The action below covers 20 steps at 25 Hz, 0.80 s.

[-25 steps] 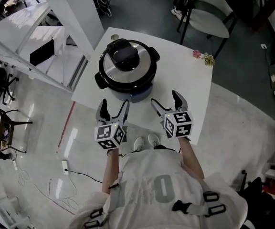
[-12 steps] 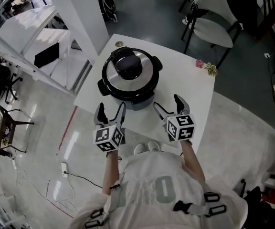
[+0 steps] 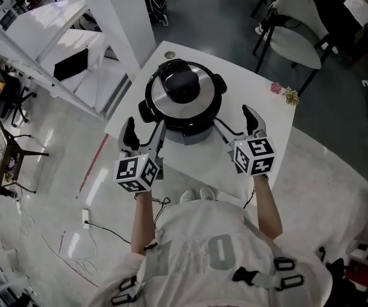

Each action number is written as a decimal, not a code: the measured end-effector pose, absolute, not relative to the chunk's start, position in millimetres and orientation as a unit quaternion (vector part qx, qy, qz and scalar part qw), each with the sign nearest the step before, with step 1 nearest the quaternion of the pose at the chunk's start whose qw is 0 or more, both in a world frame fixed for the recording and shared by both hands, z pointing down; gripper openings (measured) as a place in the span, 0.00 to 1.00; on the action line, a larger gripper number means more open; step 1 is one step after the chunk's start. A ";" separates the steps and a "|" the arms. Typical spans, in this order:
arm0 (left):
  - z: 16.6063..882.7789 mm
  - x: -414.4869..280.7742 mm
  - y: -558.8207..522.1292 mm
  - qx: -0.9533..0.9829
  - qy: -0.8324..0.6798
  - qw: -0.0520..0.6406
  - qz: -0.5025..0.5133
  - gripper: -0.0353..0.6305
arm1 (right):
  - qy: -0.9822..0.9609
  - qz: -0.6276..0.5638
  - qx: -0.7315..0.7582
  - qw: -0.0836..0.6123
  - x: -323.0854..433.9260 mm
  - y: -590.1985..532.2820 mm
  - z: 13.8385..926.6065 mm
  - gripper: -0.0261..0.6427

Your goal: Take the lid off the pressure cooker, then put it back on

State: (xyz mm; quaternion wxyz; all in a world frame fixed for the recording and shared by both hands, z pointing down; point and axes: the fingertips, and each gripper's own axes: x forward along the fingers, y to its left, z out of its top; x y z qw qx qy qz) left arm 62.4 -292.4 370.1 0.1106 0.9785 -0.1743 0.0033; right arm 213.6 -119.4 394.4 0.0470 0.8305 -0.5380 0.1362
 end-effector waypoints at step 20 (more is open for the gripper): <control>324.0 172.7 -280.1 0.993 0.029 -0.012 0.118 0.63 | -0.767 0.044 0.601 0.221 208.3 -249.4 336.2 0.66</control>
